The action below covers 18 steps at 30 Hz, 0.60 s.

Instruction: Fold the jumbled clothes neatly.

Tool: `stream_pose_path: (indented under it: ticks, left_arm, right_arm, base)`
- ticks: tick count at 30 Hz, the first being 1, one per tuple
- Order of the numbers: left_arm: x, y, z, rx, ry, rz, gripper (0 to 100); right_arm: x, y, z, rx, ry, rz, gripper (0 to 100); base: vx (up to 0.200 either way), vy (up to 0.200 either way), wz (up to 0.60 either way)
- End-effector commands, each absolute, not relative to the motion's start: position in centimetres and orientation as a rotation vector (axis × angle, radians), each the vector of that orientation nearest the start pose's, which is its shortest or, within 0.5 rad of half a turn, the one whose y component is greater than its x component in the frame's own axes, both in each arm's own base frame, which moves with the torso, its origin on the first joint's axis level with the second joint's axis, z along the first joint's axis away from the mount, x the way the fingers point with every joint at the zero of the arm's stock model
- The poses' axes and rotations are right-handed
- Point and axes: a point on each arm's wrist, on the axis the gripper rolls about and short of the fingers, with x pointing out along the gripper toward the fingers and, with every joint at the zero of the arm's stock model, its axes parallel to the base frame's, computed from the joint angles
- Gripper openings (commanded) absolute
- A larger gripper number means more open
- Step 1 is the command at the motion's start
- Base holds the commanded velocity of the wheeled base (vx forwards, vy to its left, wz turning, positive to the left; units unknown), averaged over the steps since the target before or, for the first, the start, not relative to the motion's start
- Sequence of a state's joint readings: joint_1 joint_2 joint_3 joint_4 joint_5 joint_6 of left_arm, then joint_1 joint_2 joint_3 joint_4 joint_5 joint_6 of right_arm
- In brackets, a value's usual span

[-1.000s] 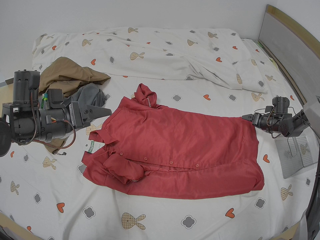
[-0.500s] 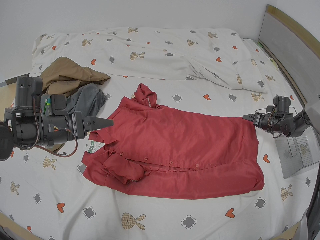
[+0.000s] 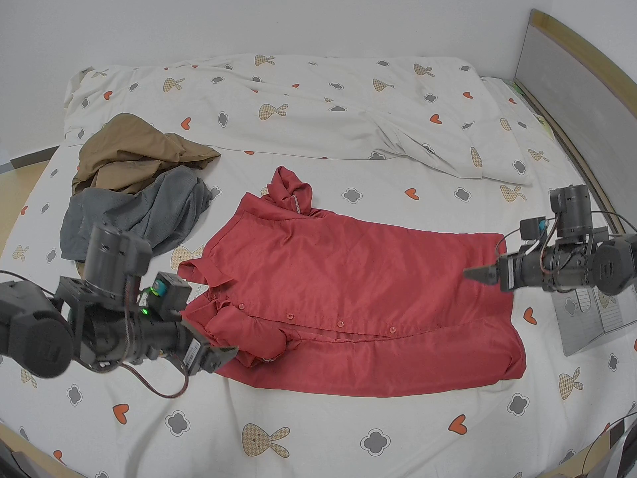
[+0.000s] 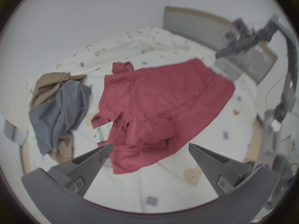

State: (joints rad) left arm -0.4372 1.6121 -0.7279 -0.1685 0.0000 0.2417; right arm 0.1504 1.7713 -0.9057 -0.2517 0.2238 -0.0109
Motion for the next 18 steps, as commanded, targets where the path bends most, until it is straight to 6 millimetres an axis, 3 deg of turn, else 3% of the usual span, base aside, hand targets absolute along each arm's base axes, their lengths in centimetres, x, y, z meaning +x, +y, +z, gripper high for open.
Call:
stream_pose_path:
  ticks: [1, 5, 10, 18]
  left_arm:
    - [21.3, -14.7, 8.7, 0.738, 0.776, -0.501, 100]
    - [21.2, -14.5, 9.1, 0.741, 0.763, -0.469, 100]
    - [20.6, -13.1, 9.6, 0.719, 0.761, -0.407, 100]
    - [20.0, -12.4, 9.7, 0.712, 0.765, -0.398, 100]
  right_arm:
    - [20.9, 11.2, 11.7, -0.491, 0.805, 0.484, 100]
    - [19.3, 12.5, 9.1, -0.642, 0.885, 0.475, 100]
    - [18.3, 12.2, 6.9, -0.735, 0.970, 0.416, 100]
    - [19.1, 11.1, 6.5, -0.754, 0.996, 0.298, 100]
  base:
    - [0.000, 0.000, 0.00]
    - [0.000, 0.000, 0.00]
    - [0.000, 0.000, 0.00]
    - [0.000, 0.000, 0.00]
